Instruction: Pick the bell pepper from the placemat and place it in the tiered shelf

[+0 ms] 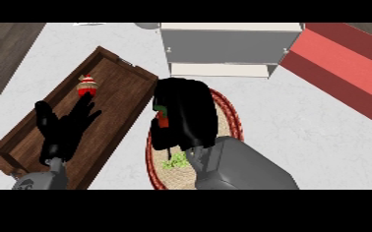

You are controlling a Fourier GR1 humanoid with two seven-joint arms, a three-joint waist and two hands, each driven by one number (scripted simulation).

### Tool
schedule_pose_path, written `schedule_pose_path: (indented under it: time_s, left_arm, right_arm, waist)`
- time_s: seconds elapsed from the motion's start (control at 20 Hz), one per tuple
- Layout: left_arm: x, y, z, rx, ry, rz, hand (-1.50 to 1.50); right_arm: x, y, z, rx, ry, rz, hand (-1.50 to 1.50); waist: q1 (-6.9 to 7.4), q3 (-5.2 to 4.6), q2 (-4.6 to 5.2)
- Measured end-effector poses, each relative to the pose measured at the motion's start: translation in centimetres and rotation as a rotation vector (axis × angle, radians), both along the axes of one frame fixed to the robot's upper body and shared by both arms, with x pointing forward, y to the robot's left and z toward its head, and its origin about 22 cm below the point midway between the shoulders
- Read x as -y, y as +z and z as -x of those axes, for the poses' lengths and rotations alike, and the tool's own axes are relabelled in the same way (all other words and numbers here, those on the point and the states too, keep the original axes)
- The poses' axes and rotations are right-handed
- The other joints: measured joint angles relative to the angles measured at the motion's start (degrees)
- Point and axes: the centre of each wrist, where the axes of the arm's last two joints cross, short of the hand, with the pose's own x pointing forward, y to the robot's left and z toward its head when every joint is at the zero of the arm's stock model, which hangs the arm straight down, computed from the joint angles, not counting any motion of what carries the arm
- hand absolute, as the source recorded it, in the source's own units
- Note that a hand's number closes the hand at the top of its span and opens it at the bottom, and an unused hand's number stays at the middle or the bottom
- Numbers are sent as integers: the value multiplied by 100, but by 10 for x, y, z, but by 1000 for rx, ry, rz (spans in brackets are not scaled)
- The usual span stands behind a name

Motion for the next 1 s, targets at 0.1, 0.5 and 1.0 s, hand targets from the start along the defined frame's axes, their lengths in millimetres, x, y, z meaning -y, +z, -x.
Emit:
schedule_pose_path:
  time_s: [0.1, 0.5, 1.0]
  left_arm:
    - [-3, -1, 2, 5, 5, 1, 0]
    - [-8, -1, 4, -3, 12, 3, 0]
    - [-5, 0, 4, 8, 6, 2, 0]
  right_arm:
    - [-3, 26, 6, 60, -19, -19, 150]
    - [5, 115, 4, 227, -77, -84, 150]
    - [36, 188, -42, 257, -213, -141, 150]
  waist:
    - [-36, -6, -5]
    - [-87, -4, 4]
    - [-56, 1, 28]
